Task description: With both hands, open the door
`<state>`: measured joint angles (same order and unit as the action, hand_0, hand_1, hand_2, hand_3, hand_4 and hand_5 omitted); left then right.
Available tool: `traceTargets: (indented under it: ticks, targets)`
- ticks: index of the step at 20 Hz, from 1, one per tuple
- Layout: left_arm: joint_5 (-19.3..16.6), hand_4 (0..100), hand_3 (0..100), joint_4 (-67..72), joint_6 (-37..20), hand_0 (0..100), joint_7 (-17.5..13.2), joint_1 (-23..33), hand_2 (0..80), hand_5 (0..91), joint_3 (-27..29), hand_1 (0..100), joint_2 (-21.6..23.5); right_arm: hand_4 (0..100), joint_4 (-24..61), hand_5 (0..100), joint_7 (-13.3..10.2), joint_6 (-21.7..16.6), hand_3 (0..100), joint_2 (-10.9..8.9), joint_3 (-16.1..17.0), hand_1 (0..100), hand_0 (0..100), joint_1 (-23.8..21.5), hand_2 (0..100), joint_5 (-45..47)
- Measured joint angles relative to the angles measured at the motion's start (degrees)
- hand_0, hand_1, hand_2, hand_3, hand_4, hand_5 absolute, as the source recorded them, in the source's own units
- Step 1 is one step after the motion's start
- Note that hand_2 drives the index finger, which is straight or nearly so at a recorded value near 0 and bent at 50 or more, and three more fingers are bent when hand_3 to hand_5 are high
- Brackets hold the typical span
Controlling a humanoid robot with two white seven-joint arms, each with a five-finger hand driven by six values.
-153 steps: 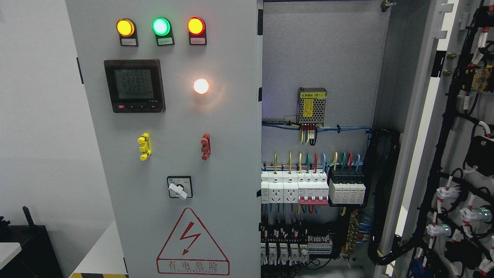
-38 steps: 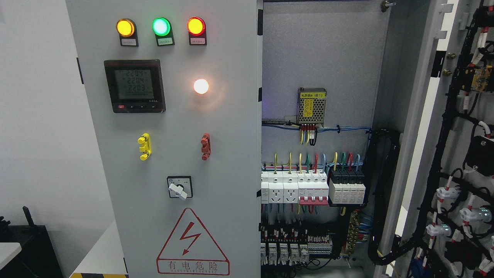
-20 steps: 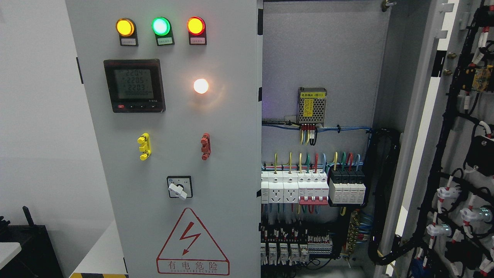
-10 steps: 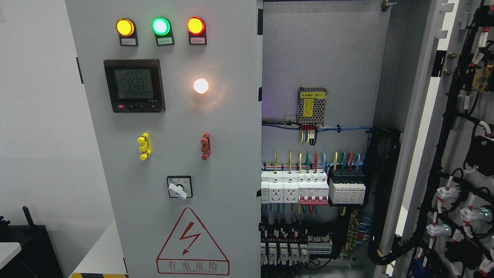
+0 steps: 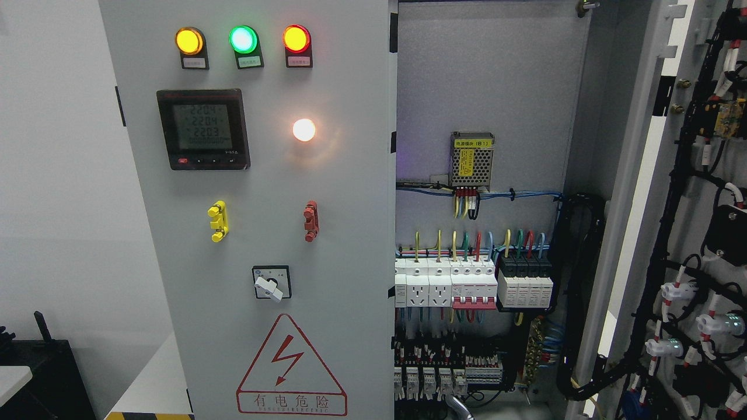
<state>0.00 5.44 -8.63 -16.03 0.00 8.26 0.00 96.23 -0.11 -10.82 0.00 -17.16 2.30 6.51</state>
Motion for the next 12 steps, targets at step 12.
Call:
traceTargets:
  ticks: [12]
  targets:
    - [0.00,4,0,0.00,-0.01,0,-0.12,0.00,0.0,0.0,0.00,0,0.00,0,-3.59,0,0.16,4.23,0,-1.29,-0.64,0,0,5.82,0,4.20]
